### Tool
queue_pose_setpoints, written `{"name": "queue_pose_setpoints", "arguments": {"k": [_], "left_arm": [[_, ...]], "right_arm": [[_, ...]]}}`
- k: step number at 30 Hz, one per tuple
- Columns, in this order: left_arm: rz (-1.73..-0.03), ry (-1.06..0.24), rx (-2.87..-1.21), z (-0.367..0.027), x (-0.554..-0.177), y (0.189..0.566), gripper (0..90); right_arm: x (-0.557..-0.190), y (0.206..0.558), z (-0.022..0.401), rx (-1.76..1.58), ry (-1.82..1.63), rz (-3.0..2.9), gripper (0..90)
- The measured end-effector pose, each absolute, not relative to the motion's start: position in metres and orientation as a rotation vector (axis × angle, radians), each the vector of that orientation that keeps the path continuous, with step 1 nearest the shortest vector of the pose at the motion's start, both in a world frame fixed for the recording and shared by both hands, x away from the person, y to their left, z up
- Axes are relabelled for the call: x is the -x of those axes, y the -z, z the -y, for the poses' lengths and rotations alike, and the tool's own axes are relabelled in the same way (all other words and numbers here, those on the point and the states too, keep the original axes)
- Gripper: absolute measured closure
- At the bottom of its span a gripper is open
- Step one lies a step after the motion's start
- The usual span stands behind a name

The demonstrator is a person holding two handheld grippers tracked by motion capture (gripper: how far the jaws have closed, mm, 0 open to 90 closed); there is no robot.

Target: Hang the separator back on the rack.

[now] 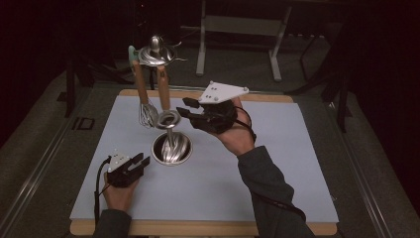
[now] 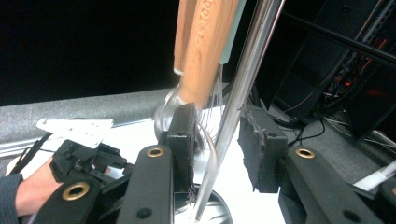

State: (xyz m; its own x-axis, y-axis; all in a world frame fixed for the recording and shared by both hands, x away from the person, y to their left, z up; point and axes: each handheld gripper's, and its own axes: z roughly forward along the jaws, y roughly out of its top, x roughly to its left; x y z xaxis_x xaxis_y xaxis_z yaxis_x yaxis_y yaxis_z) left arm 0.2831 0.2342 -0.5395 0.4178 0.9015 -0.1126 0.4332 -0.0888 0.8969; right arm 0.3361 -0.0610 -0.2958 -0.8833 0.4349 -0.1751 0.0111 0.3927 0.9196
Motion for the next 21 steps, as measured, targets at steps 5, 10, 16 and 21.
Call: {"name": "queue_pose_setpoints", "arguments": {"k": [5, 10, 16, 21], "left_arm": [[-1.173, -0.604, -1.7, -0.234, -0.283, 0.54, 65.5], [-1.173, -0.603, -1.699, -0.234, -0.283, 0.54, 65.4], [-1.173, -0.603, -1.698, -0.234, -0.283, 0.54, 65.4], [-1.175, -0.603, -1.699, -0.234, -0.283, 0.54, 65.4]], "right_arm": [[-0.337, 0.298, 0.065, -0.389, -1.469, -2.29, 65.8], [-0.339, 0.3, 0.073, -0.402, -1.462, -2.3, 65.8], [-0.339, 0.304, 0.085, -0.424, -1.45, -2.315, 65.2], [-0.341, 0.313, 0.096, -0.454, -1.421, -2.342, 64.4]]}}
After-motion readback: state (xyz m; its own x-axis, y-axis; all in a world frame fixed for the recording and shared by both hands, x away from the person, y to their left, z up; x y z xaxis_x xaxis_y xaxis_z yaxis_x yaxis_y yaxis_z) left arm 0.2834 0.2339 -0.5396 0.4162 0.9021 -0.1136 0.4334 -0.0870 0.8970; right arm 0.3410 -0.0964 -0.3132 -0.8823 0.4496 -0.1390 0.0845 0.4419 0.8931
